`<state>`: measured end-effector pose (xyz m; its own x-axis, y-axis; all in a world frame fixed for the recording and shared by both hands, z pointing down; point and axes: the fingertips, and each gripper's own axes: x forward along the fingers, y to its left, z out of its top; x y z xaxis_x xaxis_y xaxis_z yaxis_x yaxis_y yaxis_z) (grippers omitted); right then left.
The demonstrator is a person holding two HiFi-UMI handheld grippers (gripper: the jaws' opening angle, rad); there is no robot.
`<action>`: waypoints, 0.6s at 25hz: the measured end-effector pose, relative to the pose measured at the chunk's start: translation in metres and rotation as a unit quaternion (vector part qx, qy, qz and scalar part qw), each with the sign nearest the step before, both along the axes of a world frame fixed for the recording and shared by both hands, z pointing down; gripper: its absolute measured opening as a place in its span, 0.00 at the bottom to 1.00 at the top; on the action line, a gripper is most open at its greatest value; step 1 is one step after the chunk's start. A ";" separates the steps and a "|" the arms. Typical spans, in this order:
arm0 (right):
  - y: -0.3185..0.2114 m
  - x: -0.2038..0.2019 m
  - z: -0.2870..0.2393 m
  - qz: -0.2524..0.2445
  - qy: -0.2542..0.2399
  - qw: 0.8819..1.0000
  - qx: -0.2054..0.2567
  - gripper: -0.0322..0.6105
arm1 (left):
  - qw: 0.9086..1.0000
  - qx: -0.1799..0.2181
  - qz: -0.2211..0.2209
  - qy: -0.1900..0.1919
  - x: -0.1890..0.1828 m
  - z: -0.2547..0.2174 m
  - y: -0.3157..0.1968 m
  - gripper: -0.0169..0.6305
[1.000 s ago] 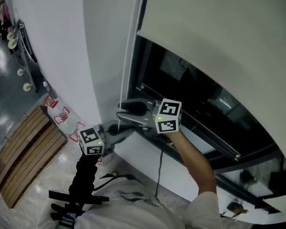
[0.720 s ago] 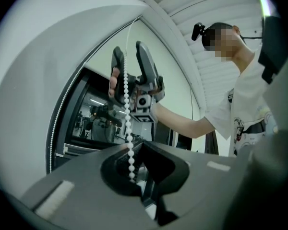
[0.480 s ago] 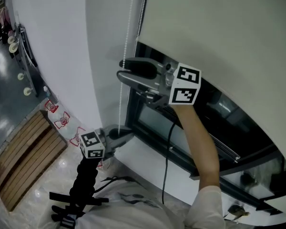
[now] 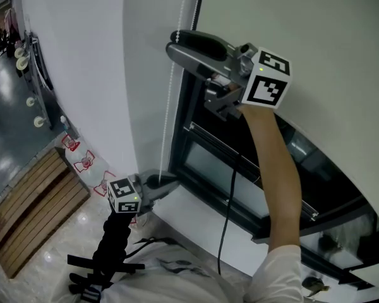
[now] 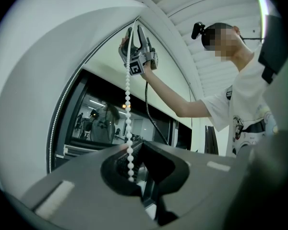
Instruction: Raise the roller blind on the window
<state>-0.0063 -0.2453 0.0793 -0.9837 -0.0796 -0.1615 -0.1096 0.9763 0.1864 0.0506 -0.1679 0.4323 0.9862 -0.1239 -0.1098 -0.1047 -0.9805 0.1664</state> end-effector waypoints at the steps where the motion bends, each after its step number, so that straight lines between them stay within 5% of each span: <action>1: 0.001 -0.002 -0.003 -0.001 0.001 1.000 0.004 0.28 | 1.000 0.001 0.000 0.000 0.000 0.000 0.000 0.02; 7: 0.002 -0.005 -0.009 0.000 0.012 1.000 0.013 0.25 | 1.000 -0.002 -0.003 -0.001 0.001 0.000 0.000 0.02; 10: 0.002 -0.004 -0.007 0.007 0.008 1.000 0.002 0.08 | 1.000 -0.001 -0.005 -0.001 0.001 0.001 0.002 0.02; 15: 0.004 -0.005 -0.004 -0.009 0.013 0.999 -0.034 0.06 | 1.000 -0.006 -0.006 0.000 -0.005 0.004 0.000 0.02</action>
